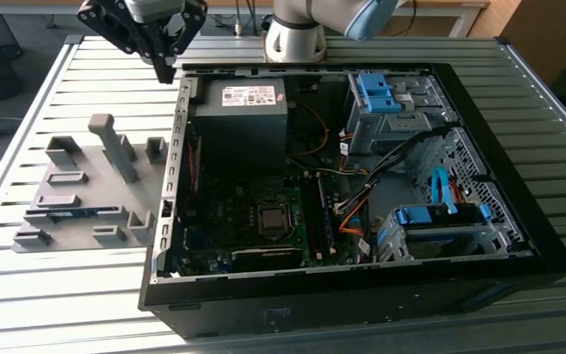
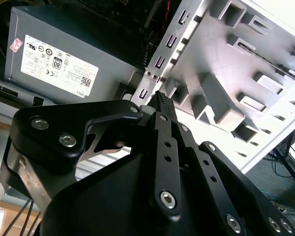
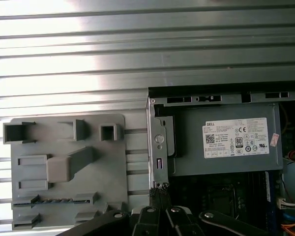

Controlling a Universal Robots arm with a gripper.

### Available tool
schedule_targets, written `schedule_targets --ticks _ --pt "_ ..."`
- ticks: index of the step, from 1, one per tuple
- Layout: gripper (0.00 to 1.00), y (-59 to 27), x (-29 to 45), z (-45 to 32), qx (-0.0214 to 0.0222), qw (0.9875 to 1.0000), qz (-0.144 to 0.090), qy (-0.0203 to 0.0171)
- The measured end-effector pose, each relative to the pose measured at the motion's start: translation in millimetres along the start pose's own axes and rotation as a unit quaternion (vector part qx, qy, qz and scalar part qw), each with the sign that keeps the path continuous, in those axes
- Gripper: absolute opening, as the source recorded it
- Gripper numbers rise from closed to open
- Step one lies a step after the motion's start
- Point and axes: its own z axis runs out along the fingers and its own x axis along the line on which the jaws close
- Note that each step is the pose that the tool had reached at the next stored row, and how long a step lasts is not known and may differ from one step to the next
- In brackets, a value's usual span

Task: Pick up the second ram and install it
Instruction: 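Reach for the second ram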

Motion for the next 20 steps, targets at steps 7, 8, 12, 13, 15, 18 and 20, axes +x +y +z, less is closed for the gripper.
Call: schedule_targets --ticks 7,8,12,13,15,18,20 --pt "0.11 -0.5 6.3 -0.2 0.0000 1.0000 0.000 0.0000" --pt "0.11 -0.5 7.3 -0.2 0.0000 1.0000 0.000 0.0000" --pt "0.11 -0.9 11.3 -0.3 0.0000 1.0000 0.000 0.0000" --pt "0.11 -0.9 12.3 -0.3 0.0000 1.0000 0.000 0.0000" --pt "0.11 -1.1 14.5 -0.4 0.0000 1.0000 0.000 0.0000" --pt "0.11 -1.3 17.6 -0.5 0.0000 1.0000 0.000 0.0000" --pt "0.11 -1.5 19.7 -0.5 0.0000 1.0000 0.000 0.0000"
